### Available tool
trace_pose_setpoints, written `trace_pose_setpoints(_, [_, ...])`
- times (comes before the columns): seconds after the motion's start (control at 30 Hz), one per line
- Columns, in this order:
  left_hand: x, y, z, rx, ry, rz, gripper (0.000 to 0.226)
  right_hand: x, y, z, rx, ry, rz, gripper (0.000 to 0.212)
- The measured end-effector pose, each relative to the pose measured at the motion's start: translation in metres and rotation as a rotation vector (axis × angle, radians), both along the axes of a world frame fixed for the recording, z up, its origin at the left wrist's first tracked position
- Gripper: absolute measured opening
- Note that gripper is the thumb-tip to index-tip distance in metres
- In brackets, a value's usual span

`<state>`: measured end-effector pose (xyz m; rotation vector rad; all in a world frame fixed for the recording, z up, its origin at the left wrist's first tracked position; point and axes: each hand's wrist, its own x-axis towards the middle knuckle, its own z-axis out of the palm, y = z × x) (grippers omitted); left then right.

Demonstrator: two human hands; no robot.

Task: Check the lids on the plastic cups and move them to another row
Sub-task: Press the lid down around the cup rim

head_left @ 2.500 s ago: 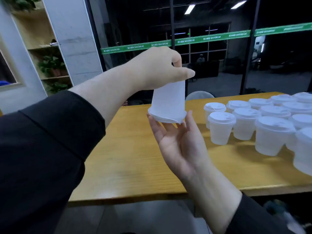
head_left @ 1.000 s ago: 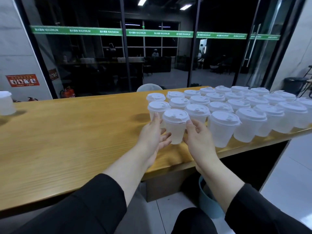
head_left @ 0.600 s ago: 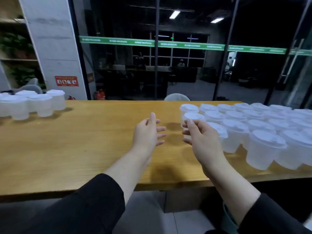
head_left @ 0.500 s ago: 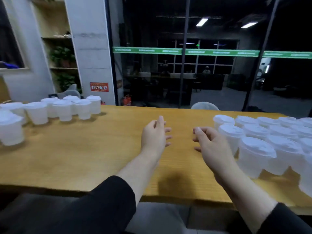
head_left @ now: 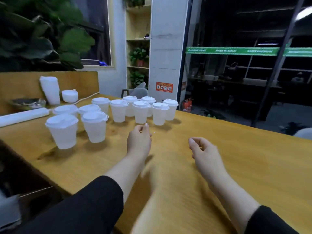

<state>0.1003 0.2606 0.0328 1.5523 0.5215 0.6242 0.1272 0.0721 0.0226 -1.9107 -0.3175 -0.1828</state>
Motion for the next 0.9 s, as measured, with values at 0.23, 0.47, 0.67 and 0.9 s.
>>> trace_pose_setpoints(0.23, [0.115, 0.050, -0.019, 0.156, -0.010, 0.004, 0.033, 0.118, 0.061, -0.021, 0.019, 0.003, -0.021, 0.028])
trace_pose_setpoints(0.47, [0.183, 0.059, -0.042, 0.293, -0.032, -0.065, 0.031, 0.219, 0.125, -0.024, -0.034, 0.030, 0.059, 0.058])
trace_pose_setpoints(0.67, [0.199, 0.057, -0.040, 0.193, -0.044, -0.112, 0.034, 0.253, 0.153, -0.024, -0.065, 0.049, 0.163, 0.056])
trace_pose_setpoints(0.9, [0.184, 0.039, -0.032, 0.023, -0.123, -0.095, 0.058, 0.239, 0.138, -0.028, 0.055, 0.014, 0.186, 0.053])
